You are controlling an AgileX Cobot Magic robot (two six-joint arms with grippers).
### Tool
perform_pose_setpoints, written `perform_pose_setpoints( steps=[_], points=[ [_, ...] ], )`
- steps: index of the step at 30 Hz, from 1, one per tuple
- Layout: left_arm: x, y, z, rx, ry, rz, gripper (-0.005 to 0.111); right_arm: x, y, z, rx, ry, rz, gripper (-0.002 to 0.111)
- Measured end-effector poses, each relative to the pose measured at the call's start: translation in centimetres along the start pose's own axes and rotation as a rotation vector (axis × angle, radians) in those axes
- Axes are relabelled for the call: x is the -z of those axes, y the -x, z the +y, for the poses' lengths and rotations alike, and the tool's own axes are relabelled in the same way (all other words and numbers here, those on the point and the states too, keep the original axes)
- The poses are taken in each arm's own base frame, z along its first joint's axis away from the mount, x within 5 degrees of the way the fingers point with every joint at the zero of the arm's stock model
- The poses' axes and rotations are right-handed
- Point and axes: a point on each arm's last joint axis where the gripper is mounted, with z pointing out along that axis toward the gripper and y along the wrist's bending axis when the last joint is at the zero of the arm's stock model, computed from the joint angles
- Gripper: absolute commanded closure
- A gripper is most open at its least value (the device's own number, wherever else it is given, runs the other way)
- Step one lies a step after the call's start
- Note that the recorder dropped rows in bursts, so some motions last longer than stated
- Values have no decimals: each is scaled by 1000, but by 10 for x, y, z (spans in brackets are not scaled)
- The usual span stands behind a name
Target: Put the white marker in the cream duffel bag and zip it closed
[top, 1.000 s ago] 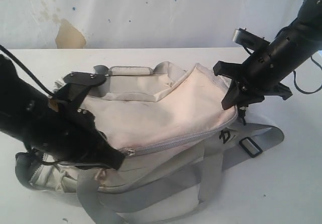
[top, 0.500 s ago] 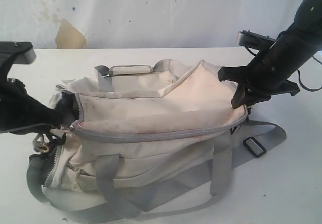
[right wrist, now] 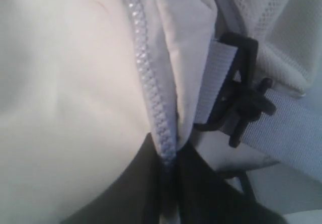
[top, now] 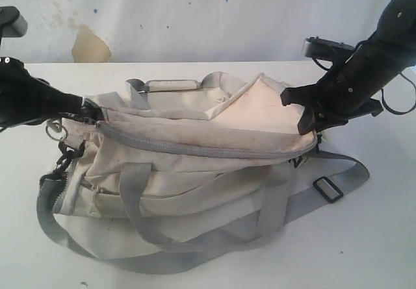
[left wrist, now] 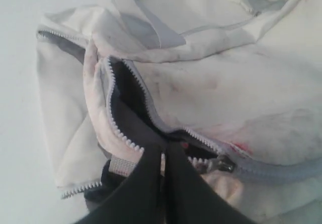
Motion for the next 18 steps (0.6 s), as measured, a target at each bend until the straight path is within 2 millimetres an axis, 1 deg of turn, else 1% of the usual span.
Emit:
perform_pose_setpoints(
  steps=[1,4,5,6,9,13,16,18],
  points=[
    [0,2,0,6,-1,-23,107,0,1,-1,35,-16,-5,82],
    [2,6,1,73,-21,-65,107,-1,1,-7,84,-45,-9,56],
    [2,6,-2,89,-39,-62,107,-1,2,-7,88,-48,-16,50],
    [2,5,-5,93,-59,-56,107,-1,2,-8,89,-49,-20,46],
    [2,2,-15,43,-120,-25,107,0,3,-7,95,-35,-30,45],
    [3,-7,-23,-44,-175,59,107,2,5,-5,102,-24,-41,45],
    [4,-13,-24,-204,-193,121,106,12,6,-2,103,-17,-68,46],
    [4,-18,-24,-298,-213,160,101,20,6,2,99,-6,-95,48]
  ],
)
